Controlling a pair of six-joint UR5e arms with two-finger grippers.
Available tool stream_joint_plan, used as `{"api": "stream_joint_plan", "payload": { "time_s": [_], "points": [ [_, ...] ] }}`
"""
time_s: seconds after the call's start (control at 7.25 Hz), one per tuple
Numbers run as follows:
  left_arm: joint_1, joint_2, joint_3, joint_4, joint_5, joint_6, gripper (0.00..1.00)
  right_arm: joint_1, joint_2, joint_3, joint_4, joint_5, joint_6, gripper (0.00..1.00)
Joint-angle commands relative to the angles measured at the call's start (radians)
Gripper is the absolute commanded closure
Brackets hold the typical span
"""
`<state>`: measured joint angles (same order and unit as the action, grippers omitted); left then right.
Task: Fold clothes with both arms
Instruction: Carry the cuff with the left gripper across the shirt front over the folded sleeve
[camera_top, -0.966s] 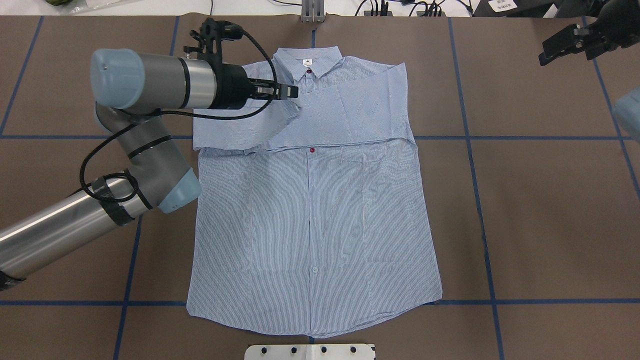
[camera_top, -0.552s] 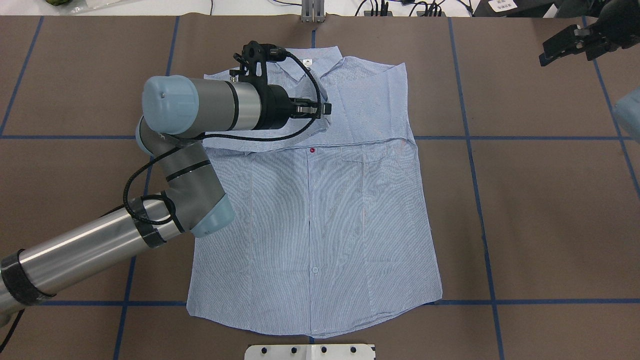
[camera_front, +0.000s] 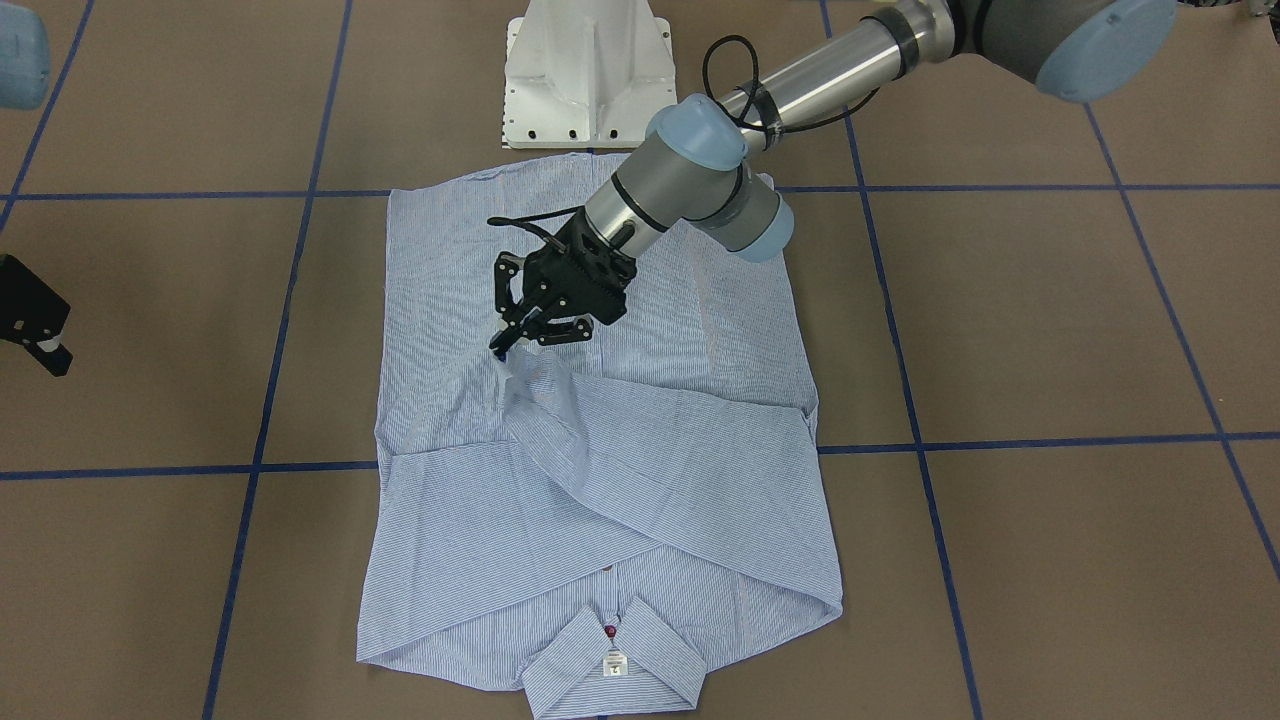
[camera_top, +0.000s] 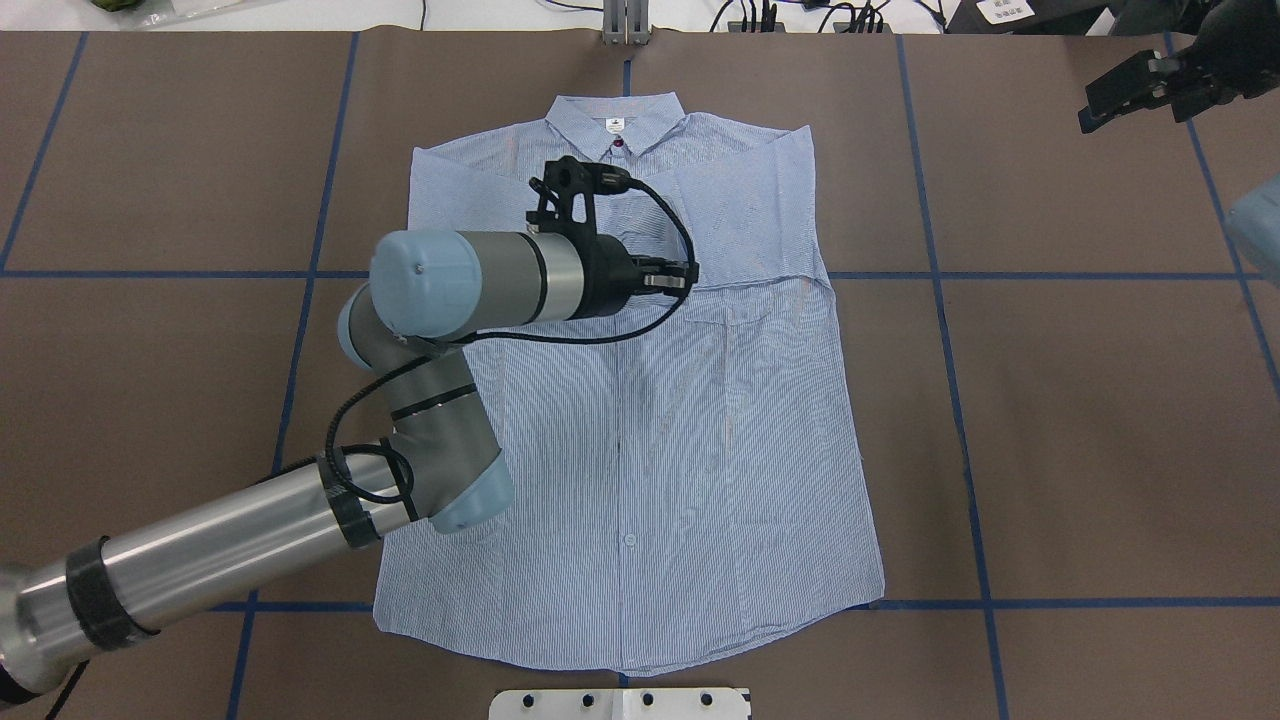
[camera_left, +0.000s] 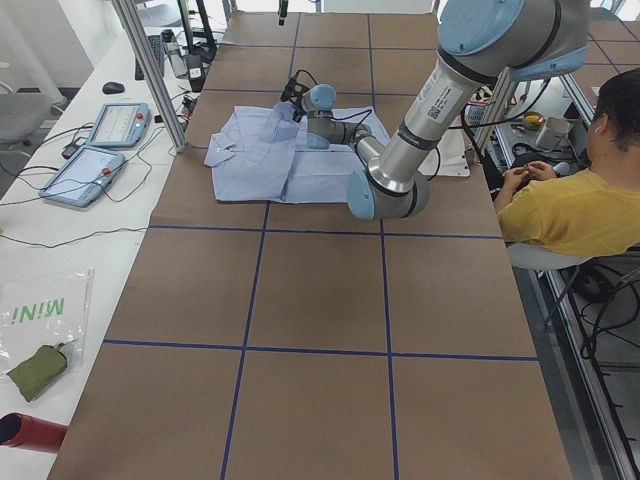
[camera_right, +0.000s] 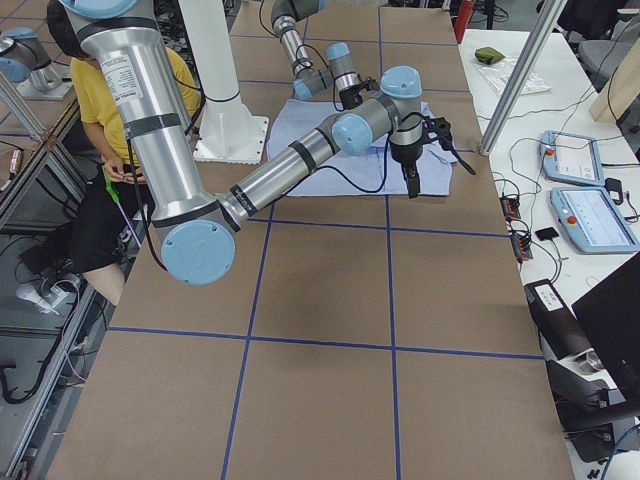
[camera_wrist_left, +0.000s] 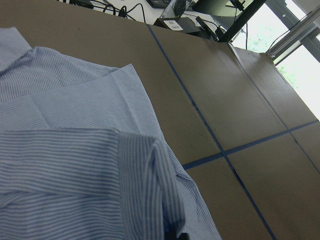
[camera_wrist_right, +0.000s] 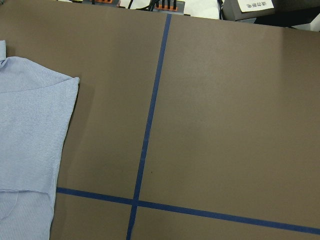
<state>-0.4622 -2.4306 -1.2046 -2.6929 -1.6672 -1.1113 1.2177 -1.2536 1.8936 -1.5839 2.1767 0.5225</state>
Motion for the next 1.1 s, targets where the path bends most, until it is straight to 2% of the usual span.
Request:
{"api": "stream_joint_plan", "payload": {
  "time_s": [0.0, 0.14, 0.28, 0.41, 0.55, 0.69, 0.83, 0.97],
  "points": [
    [0.031, -0.018, 0.022, 0.005, 0.032, -0.025, 0.0, -0.003, -0.001, -0.001, -0.001, 0.0, 0.001, 0.0],
    [0.03, -0.012, 0.007, 0.046, 0.038, -0.012, 0.0, -0.009, -0.001, -0.001, 0.001, 0.0, 0.011, 0.0],
    [0.028, -0.005, -0.051, 0.167, 0.034, 0.043, 0.0, -0.027, 0.0, 0.007, 0.012, -0.003, 0.054, 0.0],
    [0.027, 0.046, -0.15, 0.255, 0.03, 0.074, 0.0, -0.073, -0.003, 0.019, 0.066, -0.026, 0.153, 0.0],
    [0.025, 0.118, -0.259, 0.298, 0.029, 0.088, 0.0, -0.175, -0.029, 0.066, 0.108, -0.119, 0.303, 0.0],
    [0.02, 0.189, -0.376, 0.358, 0.018, 0.122, 0.0, -0.29, -0.079, 0.156, 0.122, -0.232, 0.43, 0.0],
    [0.019, 0.271, -0.5, 0.452, 0.0, 0.123, 0.0, -0.375, -0.126, 0.236, 0.122, -0.28, 0.527, 0.0],
    [0.017, 0.366, -0.624, 0.47, 0.0, 0.125, 0.0, -0.468, -0.179, 0.301, 0.122, -0.349, 0.606, 0.0]
  ]
}}
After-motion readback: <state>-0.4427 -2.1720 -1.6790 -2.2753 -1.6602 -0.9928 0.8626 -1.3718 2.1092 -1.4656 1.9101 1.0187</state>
